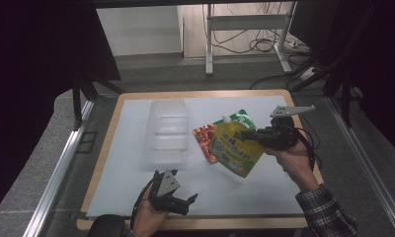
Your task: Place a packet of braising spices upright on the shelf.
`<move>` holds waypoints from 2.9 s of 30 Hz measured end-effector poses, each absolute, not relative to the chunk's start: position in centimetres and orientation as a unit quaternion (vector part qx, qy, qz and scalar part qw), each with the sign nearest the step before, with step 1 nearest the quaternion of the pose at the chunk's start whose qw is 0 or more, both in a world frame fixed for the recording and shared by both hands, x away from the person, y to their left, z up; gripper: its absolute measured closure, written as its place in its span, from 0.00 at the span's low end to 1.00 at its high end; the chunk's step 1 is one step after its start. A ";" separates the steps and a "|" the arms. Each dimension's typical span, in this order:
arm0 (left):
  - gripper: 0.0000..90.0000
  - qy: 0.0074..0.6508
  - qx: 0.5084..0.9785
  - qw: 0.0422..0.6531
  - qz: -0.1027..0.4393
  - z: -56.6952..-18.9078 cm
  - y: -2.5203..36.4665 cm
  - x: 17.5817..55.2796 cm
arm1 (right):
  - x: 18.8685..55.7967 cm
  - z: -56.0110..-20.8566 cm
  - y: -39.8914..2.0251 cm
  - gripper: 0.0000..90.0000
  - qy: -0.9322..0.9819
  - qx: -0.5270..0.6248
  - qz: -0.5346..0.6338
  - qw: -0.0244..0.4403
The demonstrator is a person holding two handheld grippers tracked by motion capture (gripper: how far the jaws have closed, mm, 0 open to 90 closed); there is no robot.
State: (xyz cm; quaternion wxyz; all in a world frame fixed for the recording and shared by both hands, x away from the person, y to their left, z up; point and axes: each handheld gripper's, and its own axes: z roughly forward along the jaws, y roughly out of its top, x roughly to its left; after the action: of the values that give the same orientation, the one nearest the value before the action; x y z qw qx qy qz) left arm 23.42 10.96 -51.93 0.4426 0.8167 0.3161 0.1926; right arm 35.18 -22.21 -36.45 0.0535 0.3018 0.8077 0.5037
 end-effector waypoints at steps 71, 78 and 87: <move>0.01 0.301 0.818 0.454 0.184 -51.8 12.2 22.3 | 50.4 -34.5 -11.4 0.97 0.781 0.277 0.558 0.053; 0.01 0.300 0.818 0.457 0.179 -51.8 12.2 22.3 | 51.6 -34.6 -9.9 0.97 0.777 0.276 0.564 0.050; 0.01 0.293 0.820 0.459 0.177 -51.8 12.1 22.2 | 52.6 -34.8 -8.2 0.97 0.775 0.270 0.569 0.051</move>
State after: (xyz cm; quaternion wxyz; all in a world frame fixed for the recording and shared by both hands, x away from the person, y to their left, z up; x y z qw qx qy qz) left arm 22.20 12.05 -51.81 0.4593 0.8197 0.2928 0.1771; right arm 52.62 -8.22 -34.78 0.0512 0.2703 0.7748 0.5692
